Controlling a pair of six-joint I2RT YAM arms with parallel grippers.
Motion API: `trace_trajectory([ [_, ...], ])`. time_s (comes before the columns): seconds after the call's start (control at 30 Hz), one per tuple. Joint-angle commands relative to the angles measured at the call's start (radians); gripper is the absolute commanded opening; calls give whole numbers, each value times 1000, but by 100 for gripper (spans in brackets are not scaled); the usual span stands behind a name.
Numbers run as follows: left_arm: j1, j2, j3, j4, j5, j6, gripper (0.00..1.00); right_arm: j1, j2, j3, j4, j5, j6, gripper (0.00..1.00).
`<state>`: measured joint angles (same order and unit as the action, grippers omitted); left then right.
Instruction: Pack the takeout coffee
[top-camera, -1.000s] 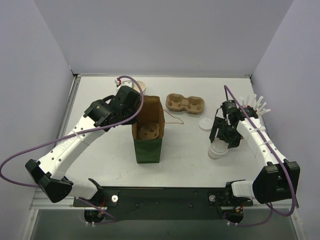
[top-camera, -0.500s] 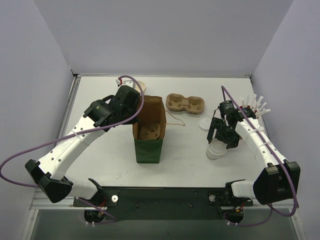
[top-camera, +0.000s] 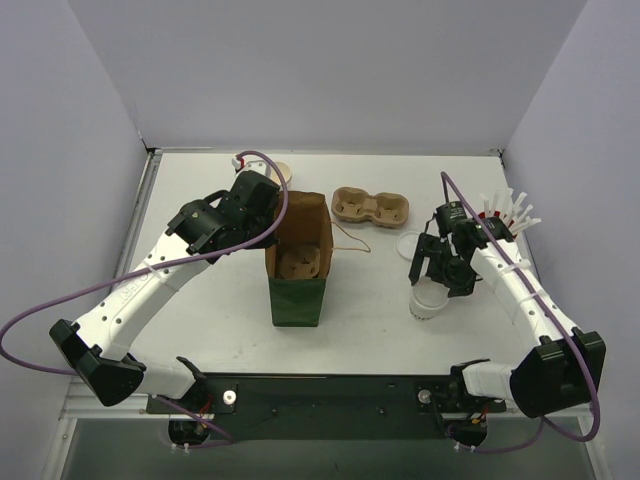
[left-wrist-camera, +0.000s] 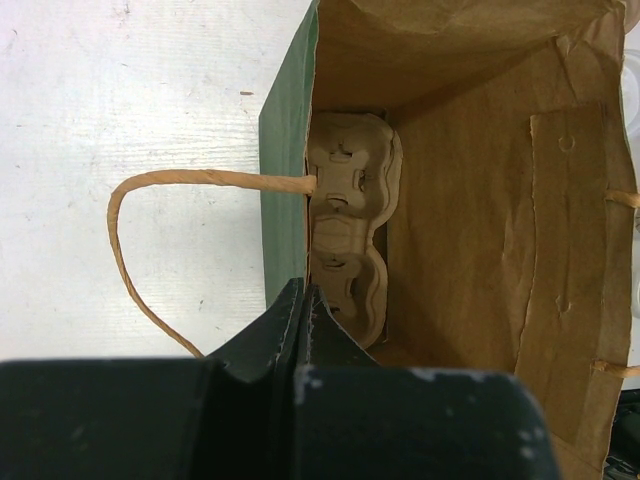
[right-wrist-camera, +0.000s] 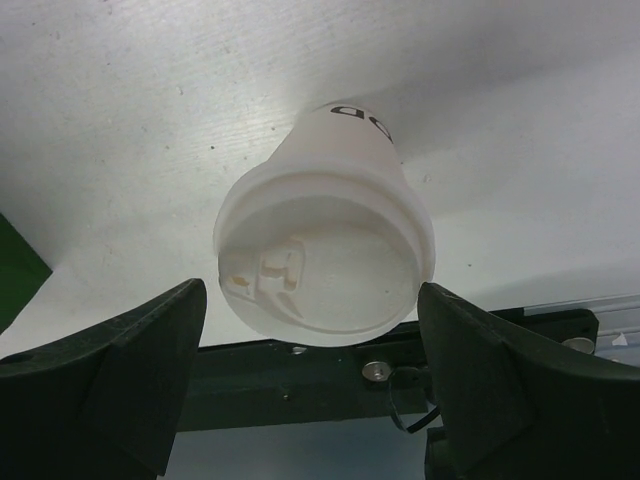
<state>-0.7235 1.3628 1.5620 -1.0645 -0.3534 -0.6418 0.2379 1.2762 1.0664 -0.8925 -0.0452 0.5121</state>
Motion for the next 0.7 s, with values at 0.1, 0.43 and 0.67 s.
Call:
trace_trajectory([
  [0.1, 6, -39, 4, 47, 5, 14, 0, 70, -89, 4, -5, -99, 110, 85],
  [0.43, 6, -47, 1, 49, 11, 18, 0, 101, -153, 17, 1, 34, -67, 84],
  [0.67, 7, -41, 10, 54, 24, 31, 0, 159, -178, -23, 107, 126, -286, 86],
])
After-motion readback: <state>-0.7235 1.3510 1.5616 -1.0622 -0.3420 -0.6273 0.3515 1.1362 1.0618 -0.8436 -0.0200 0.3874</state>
